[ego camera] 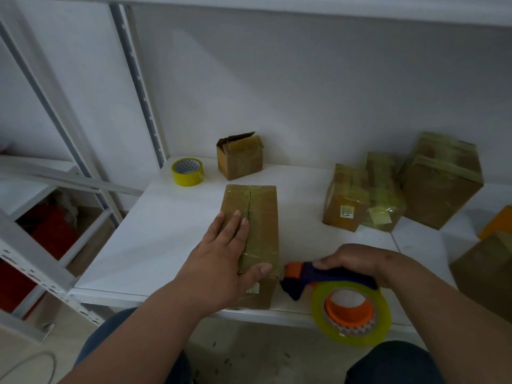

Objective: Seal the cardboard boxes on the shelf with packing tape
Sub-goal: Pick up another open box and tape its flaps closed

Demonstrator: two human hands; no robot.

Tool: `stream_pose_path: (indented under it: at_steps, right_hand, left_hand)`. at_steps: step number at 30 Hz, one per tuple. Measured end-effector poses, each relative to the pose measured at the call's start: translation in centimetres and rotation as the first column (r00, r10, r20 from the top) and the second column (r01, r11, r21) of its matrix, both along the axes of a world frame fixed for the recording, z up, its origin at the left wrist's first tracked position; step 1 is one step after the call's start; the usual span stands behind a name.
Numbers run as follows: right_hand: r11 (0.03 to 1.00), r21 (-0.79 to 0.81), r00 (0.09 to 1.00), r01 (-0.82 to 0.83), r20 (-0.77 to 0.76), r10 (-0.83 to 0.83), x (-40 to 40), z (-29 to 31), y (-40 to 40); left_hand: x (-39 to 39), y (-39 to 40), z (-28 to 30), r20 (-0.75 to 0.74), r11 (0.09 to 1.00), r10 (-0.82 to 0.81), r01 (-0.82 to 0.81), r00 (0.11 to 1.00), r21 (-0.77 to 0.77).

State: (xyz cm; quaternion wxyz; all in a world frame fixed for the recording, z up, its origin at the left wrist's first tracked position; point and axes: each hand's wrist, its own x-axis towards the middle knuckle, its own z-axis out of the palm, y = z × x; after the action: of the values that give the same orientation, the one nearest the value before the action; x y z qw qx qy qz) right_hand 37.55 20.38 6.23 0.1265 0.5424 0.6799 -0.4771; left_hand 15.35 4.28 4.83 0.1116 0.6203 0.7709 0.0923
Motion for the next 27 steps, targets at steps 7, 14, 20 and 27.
stream_pose_path:
  at_steps: [7, 14, 20, 27]
  right_hand:
    - [0.93, 0.354, 0.989, 0.099, -0.139, -0.052, 2.7, 1.6, -1.2]
    - [0.877, 0.426, 0.959, 0.223, -0.258, -0.118, 4.0, 1.4, -3.5]
    - [0.811, 0.46, 0.899, 0.362, -0.403, -0.172, 5.5, 1.6, -3.9]
    - [0.701, 0.497, 0.832, 0.511, -0.491, -0.258, 7.5, 2.7, -2.9]
  left_hand:
    - [1.3, -0.3, 1.6, -0.037, 0.998, 0.049, -0.05, 0.998, -0.038]
    - [4.6, 1.3, 2.6, -0.043, 0.982, 0.182, -0.184, 0.982, -0.038]
    - [2.3, 0.7, 4.3, -0.272, 0.998, 0.04, -0.051, 0.961, -0.034]
    - [-1.8, 0.4, 4.5, -0.2, 0.992, 0.113, -0.098, 0.973, 0.086]
